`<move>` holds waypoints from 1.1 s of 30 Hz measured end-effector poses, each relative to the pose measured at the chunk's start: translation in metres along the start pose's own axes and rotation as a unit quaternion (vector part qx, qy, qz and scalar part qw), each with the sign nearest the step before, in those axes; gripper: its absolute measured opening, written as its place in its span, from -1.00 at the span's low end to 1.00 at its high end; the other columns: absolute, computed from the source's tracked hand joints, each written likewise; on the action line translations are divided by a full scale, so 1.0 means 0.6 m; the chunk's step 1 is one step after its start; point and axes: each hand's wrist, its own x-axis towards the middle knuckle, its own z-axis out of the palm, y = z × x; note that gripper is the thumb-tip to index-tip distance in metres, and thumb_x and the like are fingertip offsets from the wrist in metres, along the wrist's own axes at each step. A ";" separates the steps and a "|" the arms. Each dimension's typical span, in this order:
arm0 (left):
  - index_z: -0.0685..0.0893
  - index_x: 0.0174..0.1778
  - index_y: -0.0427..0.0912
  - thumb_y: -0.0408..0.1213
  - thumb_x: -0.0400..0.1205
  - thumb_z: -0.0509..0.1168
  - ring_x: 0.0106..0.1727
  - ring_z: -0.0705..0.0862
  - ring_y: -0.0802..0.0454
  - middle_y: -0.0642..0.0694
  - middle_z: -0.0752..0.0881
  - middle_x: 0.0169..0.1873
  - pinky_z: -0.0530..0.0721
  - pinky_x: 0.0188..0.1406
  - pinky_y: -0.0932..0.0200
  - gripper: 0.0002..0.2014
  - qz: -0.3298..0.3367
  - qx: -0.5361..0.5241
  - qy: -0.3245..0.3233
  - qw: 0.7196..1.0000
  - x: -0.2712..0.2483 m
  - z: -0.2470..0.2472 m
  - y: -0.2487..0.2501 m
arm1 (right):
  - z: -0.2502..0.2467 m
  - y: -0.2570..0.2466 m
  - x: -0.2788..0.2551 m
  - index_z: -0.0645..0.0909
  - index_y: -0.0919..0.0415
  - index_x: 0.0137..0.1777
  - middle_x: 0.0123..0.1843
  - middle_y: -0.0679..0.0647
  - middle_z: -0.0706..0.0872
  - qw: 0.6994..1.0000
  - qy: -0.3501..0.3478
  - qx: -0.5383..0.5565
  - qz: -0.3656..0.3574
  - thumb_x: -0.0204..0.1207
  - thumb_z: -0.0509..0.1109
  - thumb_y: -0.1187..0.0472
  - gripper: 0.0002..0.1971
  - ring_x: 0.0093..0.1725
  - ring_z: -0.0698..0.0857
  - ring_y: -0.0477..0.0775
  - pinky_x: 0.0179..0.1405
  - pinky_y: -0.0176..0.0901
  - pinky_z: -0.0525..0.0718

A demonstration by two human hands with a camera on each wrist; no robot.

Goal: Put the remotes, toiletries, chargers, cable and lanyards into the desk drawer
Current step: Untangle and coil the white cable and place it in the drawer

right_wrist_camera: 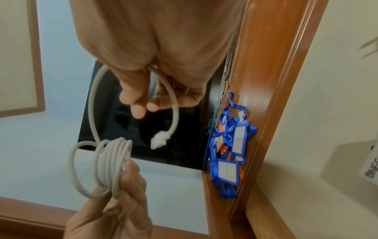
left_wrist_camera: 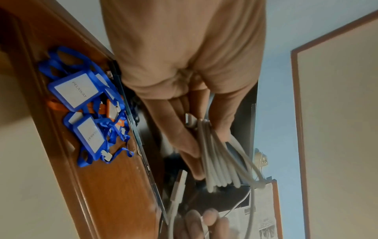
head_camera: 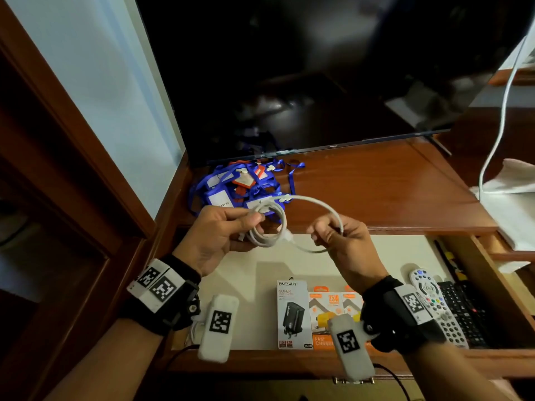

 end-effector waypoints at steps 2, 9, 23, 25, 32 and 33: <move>0.78 -0.17 -0.31 -0.24 0.35 0.39 -0.43 0.69 0.07 -0.11 0.75 -0.45 0.70 -0.46 0.23 -0.76 -0.001 -0.027 0.013 1.000 0.002 0.003 0.002 | 0.007 -0.001 0.000 0.67 0.23 -0.31 -0.37 0.15 0.64 0.999 0.012 0.048 -0.011 0.43 0.36 0.34 -0.87 -0.39 0.49 0.04 -0.36 -0.23 0.48; 0.79 -0.26 -0.29 -0.37 0.53 0.38 -0.46 0.70 0.08 -0.11 0.75 -0.46 0.67 -0.50 0.26 -0.89 -0.001 0.013 0.051 0.999 0.008 0.011 -0.008 | 0.013 -0.029 0.008 0.61 0.36 0.00 -0.53 0.17 0.52 0.996 -0.027 0.077 -0.035 0.38 0.55 0.12 -0.66 -0.63 0.39 0.06 -0.61 -0.24 0.41; 0.74 -0.18 -0.37 -0.26 0.42 0.38 -0.39 0.70 0.08 -0.10 0.72 -0.43 0.67 -0.46 0.24 -0.78 0.001 -0.062 0.016 0.998 0.002 0.039 -0.021 | 0.022 0.015 0.005 0.64 0.32 -0.21 -0.30 0.15 0.65 0.977 0.053 -0.202 -0.042 0.53 0.35 0.48 -0.87 -0.35 0.59 -0.05 -0.32 -0.20 0.56; 0.75 -0.21 -0.31 -0.28 0.45 0.38 -0.36 0.72 0.07 -0.08 0.74 -0.43 0.67 -0.45 0.23 -0.84 0.004 -0.076 0.032 0.997 0.004 0.049 -0.028 | 0.036 0.013 -0.001 0.66 0.44 -0.13 -0.33 0.29 0.71 0.988 0.048 -0.146 -0.006 0.57 0.29 0.49 -0.88 -0.42 0.65 -0.01 -0.43 -0.23 0.60; 0.79 -0.23 -0.28 -0.32 0.53 0.38 -0.31 0.75 -0.12 -0.18 0.77 -0.36 0.72 -0.37 0.12 -0.88 0.005 -0.103 0.104 0.989 -0.001 0.071 -0.054 | 0.050 0.005 -0.021 0.77 0.36 -0.08 -0.07 0.34 0.81 0.981 0.041 0.130 0.137 0.63 0.17 0.28 -0.68 -0.10 0.79 0.25 0.02 0.05 0.72; 0.78 -0.16 -0.34 -0.35 0.56 0.37 -0.28 0.76 -0.15 -0.24 0.77 -0.32 0.72 -0.39 0.13 -0.87 0.011 -0.104 0.117 0.988 -0.002 0.075 -0.056 | 0.049 0.005 -0.023 0.76 0.37 -0.05 -0.03 0.35 0.80 0.976 0.040 0.159 0.145 0.62 0.18 0.18 -0.65 -0.05 0.79 0.28 0.05 0.04 0.72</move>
